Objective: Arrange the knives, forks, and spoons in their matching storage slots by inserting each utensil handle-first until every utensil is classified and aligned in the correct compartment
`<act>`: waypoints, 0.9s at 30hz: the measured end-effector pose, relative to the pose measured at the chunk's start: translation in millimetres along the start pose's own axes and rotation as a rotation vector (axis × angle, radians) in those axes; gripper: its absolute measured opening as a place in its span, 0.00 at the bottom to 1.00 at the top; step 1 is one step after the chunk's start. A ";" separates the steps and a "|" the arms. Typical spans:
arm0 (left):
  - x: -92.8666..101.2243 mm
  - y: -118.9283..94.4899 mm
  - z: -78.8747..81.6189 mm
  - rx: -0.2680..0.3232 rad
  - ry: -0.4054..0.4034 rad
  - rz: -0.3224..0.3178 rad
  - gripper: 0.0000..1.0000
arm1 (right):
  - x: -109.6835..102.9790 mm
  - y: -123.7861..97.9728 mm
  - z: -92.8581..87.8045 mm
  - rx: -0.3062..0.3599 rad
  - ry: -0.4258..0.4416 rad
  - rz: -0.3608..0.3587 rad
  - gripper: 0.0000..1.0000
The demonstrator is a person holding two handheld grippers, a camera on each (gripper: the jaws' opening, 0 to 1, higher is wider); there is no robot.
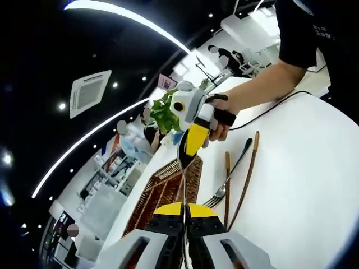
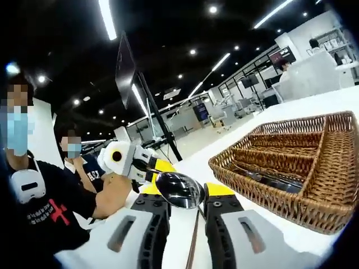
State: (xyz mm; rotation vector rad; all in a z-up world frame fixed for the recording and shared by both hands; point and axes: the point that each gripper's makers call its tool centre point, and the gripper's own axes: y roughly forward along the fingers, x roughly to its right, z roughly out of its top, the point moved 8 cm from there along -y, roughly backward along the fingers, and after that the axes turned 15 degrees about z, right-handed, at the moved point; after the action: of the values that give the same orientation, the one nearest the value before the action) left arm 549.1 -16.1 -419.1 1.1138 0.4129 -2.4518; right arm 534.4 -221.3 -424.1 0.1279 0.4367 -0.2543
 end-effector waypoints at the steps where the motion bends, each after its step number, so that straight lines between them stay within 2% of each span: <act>1: 0.1 0.0 -0.8 -0.002 0.015 0.005 0.00 | -1.4 0.0 0.3 0.015 0.037 0.027 0.30; 3: -0.4 -0.3 -1.7 0.000 0.011 -0.004 0.00 | -3.2 -1.4 -1.4 0.027 0.122 0.086 0.36; 5: -1.0 0.0 -3.0 -0.005 0.011 -0.002 0.00 | 1.0 -3.4 -1.8 0.022 0.118 0.073 0.37; 8: -1.3 -0.5 -4.0 -0.003 0.009 -0.004 0.00 | 2.0 -4.5 -0.7 0.024 0.104 0.052 0.30; 12: -0.8 -0.5 -2.2 0.012 0.005 -0.011 0.00 | 0.7 -2.7 -0.4 0.039 0.149 0.073 0.32; 14: 2.8 0.5 -0.7 0.015 -0.021 -0.038 0.00 | -0.5 1.2 -2.0 0.032 0.143 0.075 0.33; 16: 3.6 2.1 -1.0 -0.003 -0.054 -0.046 0.00 | -0.8 3.4 -1.5 0.025 0.116 0.051 0.33; 17: 4.0 1.4 -0.8 -0.007 -0.109 -0.060 0.00 | -1.9 3.3 -0.8 0.022 0.104 0.052 0.33; 20: 0.9 -1.4 0.3 0.013 -0.189 -0.083 0.00 | -4.6 4.0 2.6 0.033 0.065 0.054 0.32; 24: -0.7 -4.0 -0.5 0.016 -0.199 -0.097 0.00 | -10.4 7.7 0.2 0.002 0.011 0.046 0.30; 25: 0.3 -4.2 -0.4 0.014 -0.199 -0.100 0.00 | -10.5 8.1 -0.2 -0.005 -0.005 0.041 0.25; 26: 1.5 -6.0 0.7 0.014 -0.212 -0.121 0.00 | -9.4 2.2 -5.4 -0.079 -0.056 0.009 0.08; 27: 0.1 -6.2 8.9 0.081 -0.261 -0.113 0.00 | -0.1 0.4 1.7 -0.086 -0.225 -0.076 0.05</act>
State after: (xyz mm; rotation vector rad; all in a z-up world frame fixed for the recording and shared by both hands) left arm 540.3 -14.5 -412.9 0.8036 0.3047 -2.6896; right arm 535.1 -221.2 -422.5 -0.0019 0.2282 -0.3202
